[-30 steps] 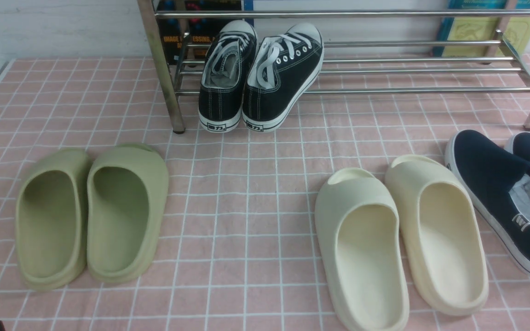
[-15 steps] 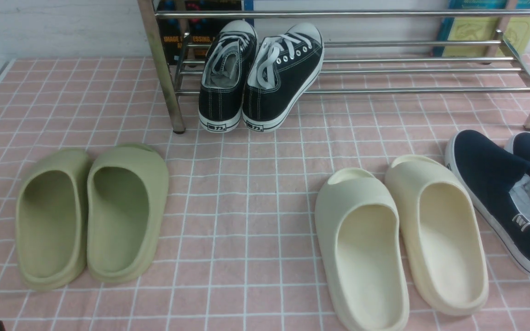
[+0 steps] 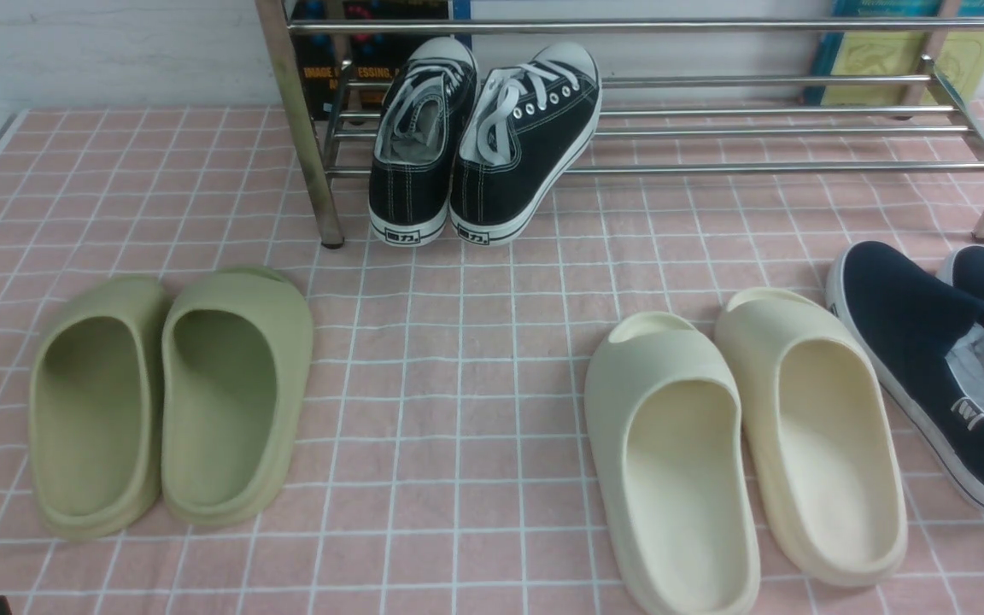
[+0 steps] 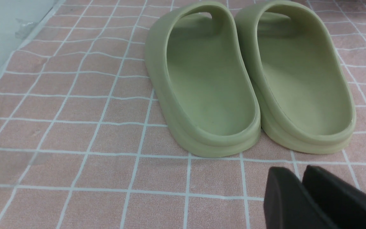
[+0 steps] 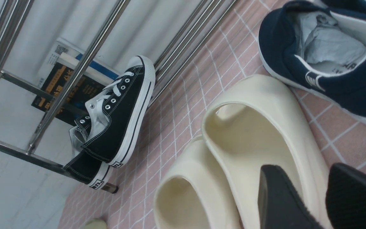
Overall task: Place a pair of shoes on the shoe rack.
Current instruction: Use the right arm to grab the shoe closest to it
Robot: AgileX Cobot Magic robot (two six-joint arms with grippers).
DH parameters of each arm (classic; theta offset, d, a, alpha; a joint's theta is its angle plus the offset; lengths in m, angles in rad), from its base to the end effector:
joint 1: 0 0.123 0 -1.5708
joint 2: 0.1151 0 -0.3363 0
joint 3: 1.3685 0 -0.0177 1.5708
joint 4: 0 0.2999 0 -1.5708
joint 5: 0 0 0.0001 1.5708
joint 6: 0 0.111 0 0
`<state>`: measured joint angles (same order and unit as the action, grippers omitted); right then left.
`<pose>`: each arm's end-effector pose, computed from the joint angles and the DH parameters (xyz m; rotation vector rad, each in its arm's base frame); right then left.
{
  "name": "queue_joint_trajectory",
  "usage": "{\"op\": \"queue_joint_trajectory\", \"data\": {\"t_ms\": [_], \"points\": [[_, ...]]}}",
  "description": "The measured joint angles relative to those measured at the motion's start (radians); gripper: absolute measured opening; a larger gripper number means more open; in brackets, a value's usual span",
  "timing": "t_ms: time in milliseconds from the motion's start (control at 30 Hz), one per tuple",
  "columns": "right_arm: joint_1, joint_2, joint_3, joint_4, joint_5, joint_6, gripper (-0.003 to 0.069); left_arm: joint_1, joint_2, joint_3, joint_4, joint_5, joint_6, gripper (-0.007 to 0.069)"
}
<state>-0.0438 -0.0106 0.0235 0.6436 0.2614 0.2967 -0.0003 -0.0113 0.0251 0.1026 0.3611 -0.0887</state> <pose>0.0726 0.0141 0.1830 0.7148 1.6186 0.7803 0.0697 0.0040 0.1661 -0.0181 1.8567 0.0385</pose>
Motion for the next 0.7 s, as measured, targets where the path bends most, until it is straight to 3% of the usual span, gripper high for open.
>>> {"op": "queue_joint_trajectory", "data": {"t_ms": [133,267,300,367,433,467,533,700], "points": [[0.0,0.0,-0.052,0.002,0.02,-0.042,0.0237,0.0,0.0,0.0,0.0,0.001,0.0,0.0124],[0.0,0.035,-0.242,-0.071,0.106,-0.138,0.0152,0.0,0.0,0.0,0.001,0.001,0.0,0.0127],[0.0,0.107,-0.377,-0.161,0.211,-0.194,0.0065,0.0,0.0,0.0,0.001,0.001,0.0,0.0129],[0.0,0.203,-0.523,-0.268,0.349,-0.237,-0.0001,0.0,0.0,0.0,0.001,0.001,0.0,0.0129],[0.0,0.276,-0.621,-0.341,0.448,-0.262,-0.0015,0.0,0.0,0.0,0.001,0.001,0.0,0.0129],[0.0,0.377,-0.763,-0.44,0.598,-0.297,-0.0019,0.0,0.0,0.0,0.001,0.001,0.0,0.0132],[0.0,0.506,-0.901,-0.525,0.758,-0.342,-0.0019,0.0,0.0,0.0,0.001,0.001,0.0,0.0136],[0.05,0.777,-1.073,-0.598,0.966,-0.385,-0.0018,0.0,0.0,0.0,0.001,0.001,0.0,0.0143]]}}
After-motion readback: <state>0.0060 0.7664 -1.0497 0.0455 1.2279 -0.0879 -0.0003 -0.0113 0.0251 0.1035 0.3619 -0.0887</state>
